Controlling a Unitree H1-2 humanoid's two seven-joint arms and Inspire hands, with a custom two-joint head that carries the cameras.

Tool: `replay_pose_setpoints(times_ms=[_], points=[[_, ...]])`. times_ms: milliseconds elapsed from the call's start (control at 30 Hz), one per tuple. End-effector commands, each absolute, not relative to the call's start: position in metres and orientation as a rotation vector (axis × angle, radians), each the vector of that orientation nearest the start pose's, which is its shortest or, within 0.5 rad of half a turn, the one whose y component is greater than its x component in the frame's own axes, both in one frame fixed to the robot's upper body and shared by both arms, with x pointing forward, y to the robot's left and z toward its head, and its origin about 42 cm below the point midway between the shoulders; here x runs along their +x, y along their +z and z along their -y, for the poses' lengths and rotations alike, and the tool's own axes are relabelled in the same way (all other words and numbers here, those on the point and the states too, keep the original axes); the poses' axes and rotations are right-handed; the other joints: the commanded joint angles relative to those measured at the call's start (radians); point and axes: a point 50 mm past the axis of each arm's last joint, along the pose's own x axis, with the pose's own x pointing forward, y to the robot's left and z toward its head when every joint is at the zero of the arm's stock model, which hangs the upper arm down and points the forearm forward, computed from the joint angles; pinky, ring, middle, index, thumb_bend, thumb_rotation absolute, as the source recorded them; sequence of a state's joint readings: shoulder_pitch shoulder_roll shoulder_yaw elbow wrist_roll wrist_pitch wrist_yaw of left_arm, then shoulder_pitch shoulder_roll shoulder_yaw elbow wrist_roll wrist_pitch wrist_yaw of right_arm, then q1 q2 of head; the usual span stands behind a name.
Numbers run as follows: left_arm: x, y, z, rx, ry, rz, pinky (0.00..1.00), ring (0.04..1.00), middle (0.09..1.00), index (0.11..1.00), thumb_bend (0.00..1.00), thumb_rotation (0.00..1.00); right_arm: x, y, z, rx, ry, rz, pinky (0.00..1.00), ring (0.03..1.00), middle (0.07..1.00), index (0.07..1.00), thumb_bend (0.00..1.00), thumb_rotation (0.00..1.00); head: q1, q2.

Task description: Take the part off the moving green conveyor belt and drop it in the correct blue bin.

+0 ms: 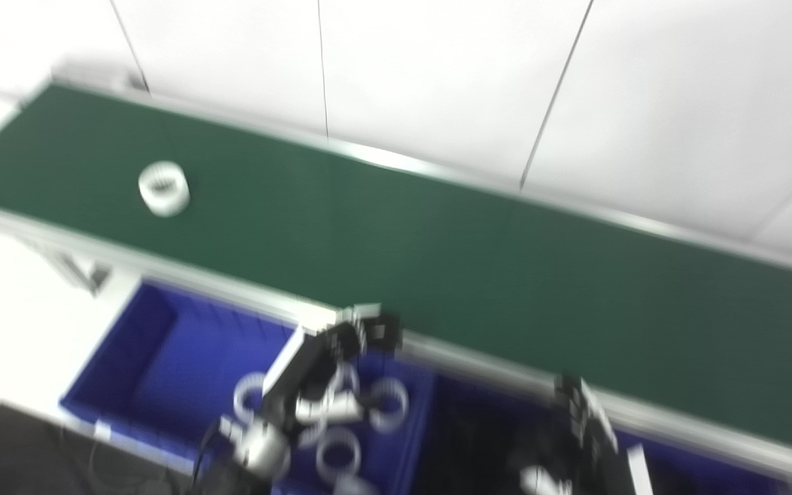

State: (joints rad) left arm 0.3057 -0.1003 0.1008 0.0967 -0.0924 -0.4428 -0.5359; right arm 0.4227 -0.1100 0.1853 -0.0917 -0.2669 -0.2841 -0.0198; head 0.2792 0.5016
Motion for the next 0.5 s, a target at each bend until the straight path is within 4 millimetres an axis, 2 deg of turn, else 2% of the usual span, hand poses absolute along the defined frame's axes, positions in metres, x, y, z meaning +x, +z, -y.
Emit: replay_pose_setpoints(times_ms=[0,133,200,233,300,467], points=[[0.168,0.039,-0.196,-0.111,-0.288,0.131,0.67,0.695,0.723,0.731,1.00,0.42,0.137,0.058,0.207,-0.284,0.156,0.064,0.73,0.826,0.866,0.899,0.57,0.22,-0.001,-0.026],[0.169,0.037,-0.195,-0.102,-0.277,0.117,0.65,0.693,0.718,0.721,1.00,0.43,0.138,0.052,0.208,-0.270,0.151,0.059,0.73,0.819,0.859,0.893,0.58,0.17,-0.004,-0.069],[0.170,0.036,-0.194,-0.103,-0.269,0.116,0.64,0.678,0.707,0.710,1.00,0.44,0.139,0.050,0.207,-0.269,0.149,0.059,0.72,0.812,0.852,0.884,0.58,0.12,-0.006,-0.077],[0.171,0.036,-0.194,-0.105,-0.269,0.118,0.63,0.676,0.704,0.707,1.00,0.44,0.140,0.050,0.207,-0.285,0.152,0.061,0.71,0.809,0.850,0.881,0.59,0.13,-0.012,-0.085],[0.173,0.036,-0.195,-0.106,-0.269,0.120,0.63,0.673,0.697,0.699,1.00,0.44,0.141,0.048,0.207,-0.306,0.155,0.067,0.66,0.797,0.846,0.872,0.63,0.22,-0.018,-0.091],[0.174,0.038,-0.194,-0.113,-0.271,0.130,0.61,0.669,0.692,0.694,1.00,0.43,0.141,0.046,0.207,-0.324,0.150,0.068,0.62,0.779,0.830,0.860,0.66,0.28,-0.024,-0.103]])
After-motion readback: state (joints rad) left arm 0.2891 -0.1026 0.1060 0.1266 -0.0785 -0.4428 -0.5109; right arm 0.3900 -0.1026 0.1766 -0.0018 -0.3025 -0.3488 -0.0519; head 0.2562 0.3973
